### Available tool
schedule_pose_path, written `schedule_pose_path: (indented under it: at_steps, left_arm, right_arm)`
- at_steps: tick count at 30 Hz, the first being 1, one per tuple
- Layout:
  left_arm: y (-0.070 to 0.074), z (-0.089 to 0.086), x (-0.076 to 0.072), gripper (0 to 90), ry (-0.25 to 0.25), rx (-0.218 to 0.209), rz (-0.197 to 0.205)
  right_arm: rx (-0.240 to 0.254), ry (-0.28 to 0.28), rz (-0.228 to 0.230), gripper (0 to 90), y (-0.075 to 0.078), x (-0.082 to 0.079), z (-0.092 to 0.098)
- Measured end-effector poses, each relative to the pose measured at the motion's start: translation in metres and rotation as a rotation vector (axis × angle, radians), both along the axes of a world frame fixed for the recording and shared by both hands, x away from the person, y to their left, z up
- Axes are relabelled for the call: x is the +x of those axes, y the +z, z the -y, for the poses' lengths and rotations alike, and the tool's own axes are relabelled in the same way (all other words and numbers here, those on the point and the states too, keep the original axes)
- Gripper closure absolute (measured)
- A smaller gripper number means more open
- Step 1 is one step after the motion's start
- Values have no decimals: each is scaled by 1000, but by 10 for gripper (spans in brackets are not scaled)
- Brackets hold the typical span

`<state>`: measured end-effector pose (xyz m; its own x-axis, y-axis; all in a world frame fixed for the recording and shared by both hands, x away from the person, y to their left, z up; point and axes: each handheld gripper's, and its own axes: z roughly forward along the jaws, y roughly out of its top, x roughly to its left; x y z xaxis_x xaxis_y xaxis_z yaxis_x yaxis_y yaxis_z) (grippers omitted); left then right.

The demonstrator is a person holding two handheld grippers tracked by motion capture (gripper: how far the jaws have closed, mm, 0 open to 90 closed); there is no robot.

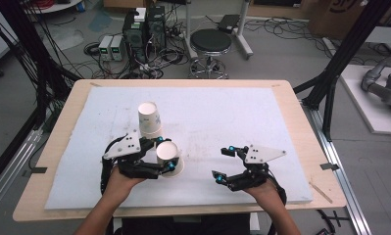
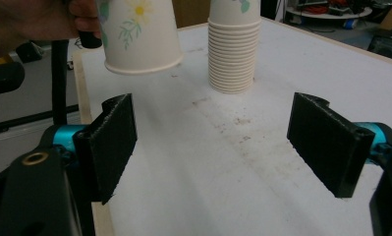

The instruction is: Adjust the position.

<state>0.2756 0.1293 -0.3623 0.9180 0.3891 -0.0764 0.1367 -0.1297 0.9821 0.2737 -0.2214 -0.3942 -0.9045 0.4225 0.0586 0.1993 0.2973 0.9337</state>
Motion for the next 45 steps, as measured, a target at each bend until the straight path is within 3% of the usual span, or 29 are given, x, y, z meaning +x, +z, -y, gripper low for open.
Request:
schedule_pose_path:
  at_steps: [28,45]
  left_arm:
    - [-5,33,3,356,-132,21,5]
    - [-9,48,1,356,-205,4,-2]
  right_arm:
    - [23,176,-27,195,-5,5,-42]
    - [41,248,-41,195,-9,5,-56]
